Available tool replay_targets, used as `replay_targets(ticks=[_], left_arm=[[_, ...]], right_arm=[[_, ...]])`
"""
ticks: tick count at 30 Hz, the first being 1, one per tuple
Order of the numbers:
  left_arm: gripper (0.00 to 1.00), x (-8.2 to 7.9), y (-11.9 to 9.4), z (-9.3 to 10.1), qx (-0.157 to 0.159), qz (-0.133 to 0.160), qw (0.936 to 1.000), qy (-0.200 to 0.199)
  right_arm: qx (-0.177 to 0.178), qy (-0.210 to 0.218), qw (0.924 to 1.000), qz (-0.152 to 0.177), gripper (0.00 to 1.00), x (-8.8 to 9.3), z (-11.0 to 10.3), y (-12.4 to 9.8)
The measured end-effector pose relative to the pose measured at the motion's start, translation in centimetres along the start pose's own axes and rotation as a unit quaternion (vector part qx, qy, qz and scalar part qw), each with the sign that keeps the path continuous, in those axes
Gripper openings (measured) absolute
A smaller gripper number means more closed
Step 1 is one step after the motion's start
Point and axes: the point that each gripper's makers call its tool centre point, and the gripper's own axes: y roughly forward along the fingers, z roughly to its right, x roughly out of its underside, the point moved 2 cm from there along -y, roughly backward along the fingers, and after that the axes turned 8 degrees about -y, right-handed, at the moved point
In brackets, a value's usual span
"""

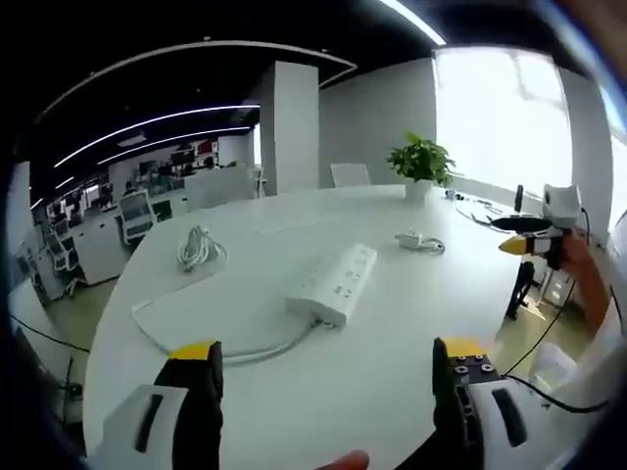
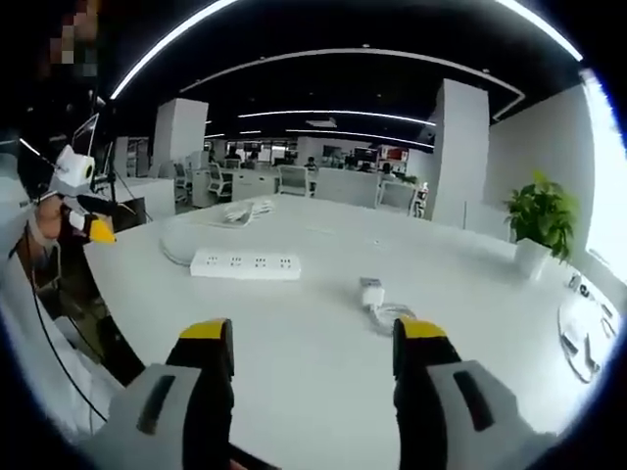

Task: Straighten the power strip on the desk, plug the charger into it

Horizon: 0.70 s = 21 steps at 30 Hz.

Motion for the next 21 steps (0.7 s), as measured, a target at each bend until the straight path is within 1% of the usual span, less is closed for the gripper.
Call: replay_targets(ticks=[10,14,21], left_arm=[[0.89,0.18,0.37,-0.19,-0.001,0.002,1.0000,-0.004],[0.89,0.57,0.52,-0.50,-0.004,-0.002,1.0000,-0.008],[0.90,0.50,0.30,-0.67,-0.004,0.006,0.9999,-0.009]], right_arm=[[-0.001,0.004,1.0000,0.000,0.65,0.10,-0.11,0.06],[-0.001,0.006,0.9999,-0.008,0.65,0.46,-0.17,0.10],[-0.006,0.003,1.0000,0.000,0.65,-0.34,-0.56,0.21]])
